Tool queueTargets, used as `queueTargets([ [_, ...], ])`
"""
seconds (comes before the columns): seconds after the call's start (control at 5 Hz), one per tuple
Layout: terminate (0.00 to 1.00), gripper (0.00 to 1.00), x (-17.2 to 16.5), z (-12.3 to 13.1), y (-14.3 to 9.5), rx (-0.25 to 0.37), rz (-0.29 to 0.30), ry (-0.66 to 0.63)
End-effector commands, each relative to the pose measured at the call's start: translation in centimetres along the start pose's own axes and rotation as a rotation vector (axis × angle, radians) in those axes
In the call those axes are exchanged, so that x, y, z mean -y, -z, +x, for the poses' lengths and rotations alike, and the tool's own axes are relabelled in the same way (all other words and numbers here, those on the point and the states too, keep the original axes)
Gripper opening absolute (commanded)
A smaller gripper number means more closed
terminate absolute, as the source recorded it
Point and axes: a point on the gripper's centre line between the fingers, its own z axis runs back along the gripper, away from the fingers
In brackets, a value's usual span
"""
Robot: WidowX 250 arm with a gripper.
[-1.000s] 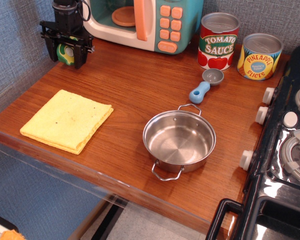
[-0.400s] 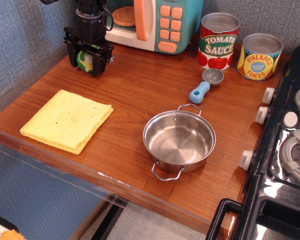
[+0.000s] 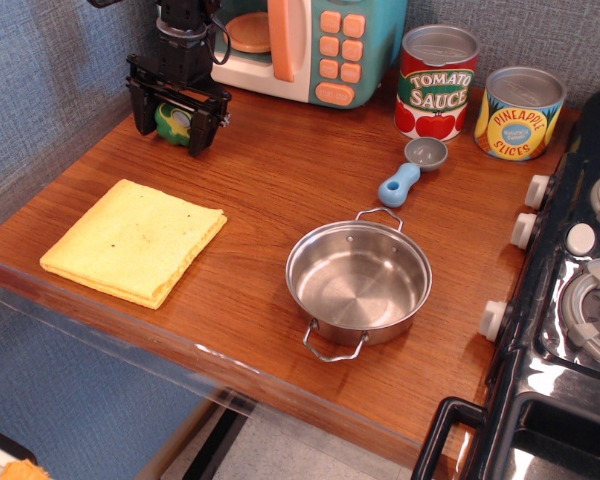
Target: Place the green pepper between the yellow cloth and microwave.
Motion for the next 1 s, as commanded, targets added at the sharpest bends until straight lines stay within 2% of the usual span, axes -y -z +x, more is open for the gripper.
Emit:
queueTargets([
  [0.0, 0.0, 1.0, -2.1, -2.5, -10.6, 0.24, 0.032, 0.026],
  [0.2, 0.0, 1.0, -1.7, -3.4, -11.3, 0.24, 0.013, 0.019],
  [0.6, 0.0, 1.0, -1.4, -3.7, -10.9, 0.217, 0.014, 0.023],
  [0.8, 1.0, 1.0, -1.4, -3.7, -10.9, 0.217, 0.014, 0.023],
])
